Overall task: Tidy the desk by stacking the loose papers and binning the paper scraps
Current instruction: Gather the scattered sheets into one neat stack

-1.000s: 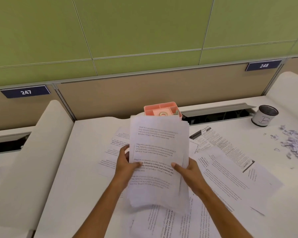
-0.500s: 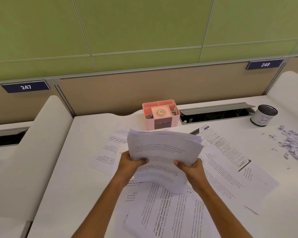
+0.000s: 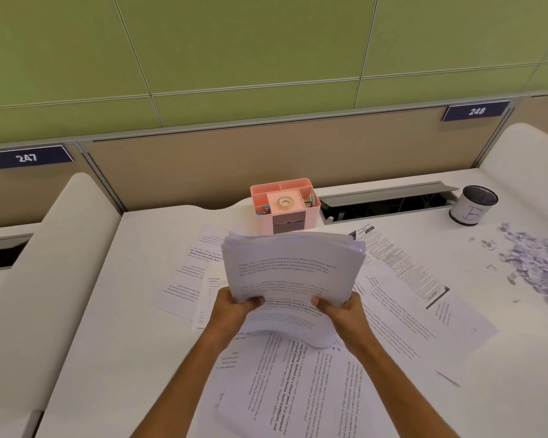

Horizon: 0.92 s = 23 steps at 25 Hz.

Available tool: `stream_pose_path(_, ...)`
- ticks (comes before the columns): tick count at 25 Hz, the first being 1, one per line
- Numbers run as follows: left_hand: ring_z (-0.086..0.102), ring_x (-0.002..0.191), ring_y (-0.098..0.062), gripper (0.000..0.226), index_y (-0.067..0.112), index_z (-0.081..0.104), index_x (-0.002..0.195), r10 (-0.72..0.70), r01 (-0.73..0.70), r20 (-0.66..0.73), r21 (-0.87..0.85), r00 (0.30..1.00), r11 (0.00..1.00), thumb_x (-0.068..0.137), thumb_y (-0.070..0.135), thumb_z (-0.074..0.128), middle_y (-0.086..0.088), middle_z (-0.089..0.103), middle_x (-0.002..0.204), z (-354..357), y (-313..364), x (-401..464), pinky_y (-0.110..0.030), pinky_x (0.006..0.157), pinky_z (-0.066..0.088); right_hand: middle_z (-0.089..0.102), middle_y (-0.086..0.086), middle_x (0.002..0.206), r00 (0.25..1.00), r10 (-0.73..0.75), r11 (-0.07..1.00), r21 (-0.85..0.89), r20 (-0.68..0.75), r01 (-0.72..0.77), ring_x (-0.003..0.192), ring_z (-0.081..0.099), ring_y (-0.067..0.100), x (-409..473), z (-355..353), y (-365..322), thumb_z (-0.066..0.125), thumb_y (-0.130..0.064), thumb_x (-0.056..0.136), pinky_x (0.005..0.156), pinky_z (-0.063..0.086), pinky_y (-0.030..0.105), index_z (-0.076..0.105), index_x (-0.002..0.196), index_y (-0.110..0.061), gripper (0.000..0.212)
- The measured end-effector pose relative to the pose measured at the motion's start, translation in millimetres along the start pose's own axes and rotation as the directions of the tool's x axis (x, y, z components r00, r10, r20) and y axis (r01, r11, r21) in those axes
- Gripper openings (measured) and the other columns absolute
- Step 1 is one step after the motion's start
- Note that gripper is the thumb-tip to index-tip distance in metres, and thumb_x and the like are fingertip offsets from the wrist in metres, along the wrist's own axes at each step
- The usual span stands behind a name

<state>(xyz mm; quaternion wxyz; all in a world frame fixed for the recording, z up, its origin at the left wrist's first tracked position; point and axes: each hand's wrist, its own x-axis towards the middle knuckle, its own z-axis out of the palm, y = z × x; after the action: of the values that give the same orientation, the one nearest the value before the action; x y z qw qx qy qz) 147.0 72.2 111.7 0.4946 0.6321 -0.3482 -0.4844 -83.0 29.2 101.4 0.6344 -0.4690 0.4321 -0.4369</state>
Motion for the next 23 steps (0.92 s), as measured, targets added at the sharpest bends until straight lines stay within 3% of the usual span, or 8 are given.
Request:
stream_pose_path(3,0.069,0.095,-0.017,0.034,0.028,0.069,0.105,0.022,-0.025,0.059,0.049,0.998,0.998,0.079,0.009,0.078,0.001,0.075,0.099,4.4,-6.4,0.7,-0.036,0.08,0.059,0.074,0.005,0.105,0.999,0.042,0.999,-0.004,0.009,-0.042,0.1,0.07,0.023,-3.2,-5.6,6.5,0.081,-0.009,0.071,0.081,0.059,0.038,0.07,0.106,-0.019,0.039)
stream_pose_path(7,0.067,0.094,-0.017,0.015,0.028,0.066,0.096,0.033,-0.036,0.024,0.134,0.999,0.99,0.086,0.017,0.071,0.001,0.071,0.096,13.4,-17.2,2.0,-0.035,0.082,0.057,0.073,0.002,0.111,0.993,0.112,0.987,-0.116,0.027,-0.108,0.104,0.068,0.023,-4.6,-9.1,15.2,0.078,-0.024,0.073,0.087,0.057,0.045,0.067,0.116,-0.016,0.045)
stream_pose_path(11,0.067,0.089,-0.014,0.014,0.023,0.067,0.097,0.025,-0.03,0.041,0.12,0.999,0.992,0.085,0.017,0.071,0.003,0.072,0.094,6.9,-17.0,4.6,-0.03,0.076,0.054,0.072,0.003,0.113,0.989,0.129,0.987,-0.108,0.077,-0.12,0.101,0.07,0.022,-1.9,-25.0,3.3,0.077,-0.018,0.081,0.087,0.057,0.042,0.066,0.116,-0.013,0.037)
stream_pose_path(16,0.072,0.089,-0.026,0.02,0.012,0.069,0.101,-0.097,0.089,0.065,0.114,0.993,0.989,0.082,0.012,0.072,-0.002,0.077,0.09,-12.0,-35.7,5.4,-0.039,0.077,0.057,0.072,-0.002,0.107,0.988,0.15,0.917,-0.367,-0.049,-0.157,0.096,0.07,0.017,3.0,-72.0,11.7,0.079,-0.028,0.078,0.093,0.055,0.044,0.064,0.117,-0.022,0.043)
stream_pose_path(19,0.072,0.089,-0.033,0.027,0.006,0.067,0.107,-0.165,0.156,0.078,0.104,0.983,0.982,0.081,0.01,0.072,-0.011,0.076,0.097,-21.4,-49.5,2.0,-0.047,0.082,0.057,0.067,-0.003,0.119,0.991,0.106,0.711,-0.69,-0.084,-0.134,0.107,0.063,0.016,7.6,-104.5,18.0,0.077,-0.021,0.08,0.101,0.048,0.041,0.06,0.124,-0.023,0.048)
stream_pose_path(23,0.073,0.089,-0.032,0.028,0.008,0.066,0.11,-0.235,0.222,0.081,0.142,0.969,0.965,0.083,0.011,0.072,-0.011,0.076,0.099,-28.1,-64.9,2.6,-0.05,0.084,0.056,0.043,-0.003,0.149,0.981,0.166,0.241,-0.969,0.102,0.06,0.136,0.039,0.02,28.4,-133.3,15.5,0.07,-0.017,0.084,0.111,0.032,0.035,0.045,0.141,-0.026,0.063)
